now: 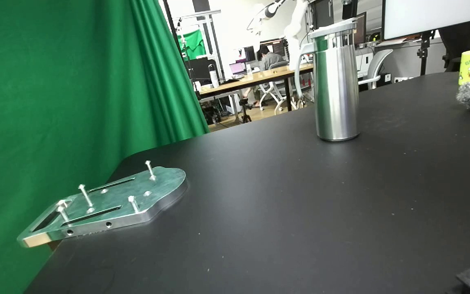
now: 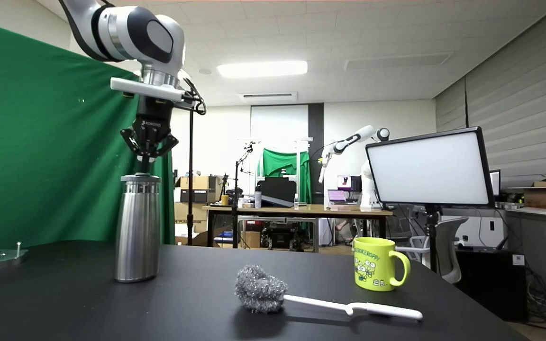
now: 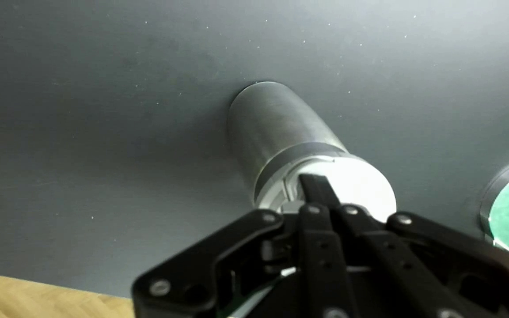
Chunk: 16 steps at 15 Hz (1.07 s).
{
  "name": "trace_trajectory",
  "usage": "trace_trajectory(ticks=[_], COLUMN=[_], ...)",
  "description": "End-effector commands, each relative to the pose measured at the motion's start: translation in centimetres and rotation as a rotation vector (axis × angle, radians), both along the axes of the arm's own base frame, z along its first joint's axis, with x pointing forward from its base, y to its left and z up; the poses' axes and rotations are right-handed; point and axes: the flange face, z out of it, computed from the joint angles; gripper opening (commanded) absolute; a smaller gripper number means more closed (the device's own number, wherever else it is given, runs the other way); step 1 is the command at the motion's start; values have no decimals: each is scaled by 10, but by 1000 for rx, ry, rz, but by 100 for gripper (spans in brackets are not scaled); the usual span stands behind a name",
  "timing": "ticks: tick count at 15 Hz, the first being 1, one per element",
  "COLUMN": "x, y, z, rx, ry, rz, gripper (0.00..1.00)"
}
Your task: Close the lid on the top of the thermos flask
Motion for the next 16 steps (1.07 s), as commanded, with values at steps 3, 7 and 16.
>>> trace_trajectory(ticks=[3,7,16], x=[0,1,2], y=[3,2,-10], z=[-6,-7,28], rx=[-12,-11,3], ry=[10,12,-47], rz=[-4,-8,-37], gripper=[0,0,0])
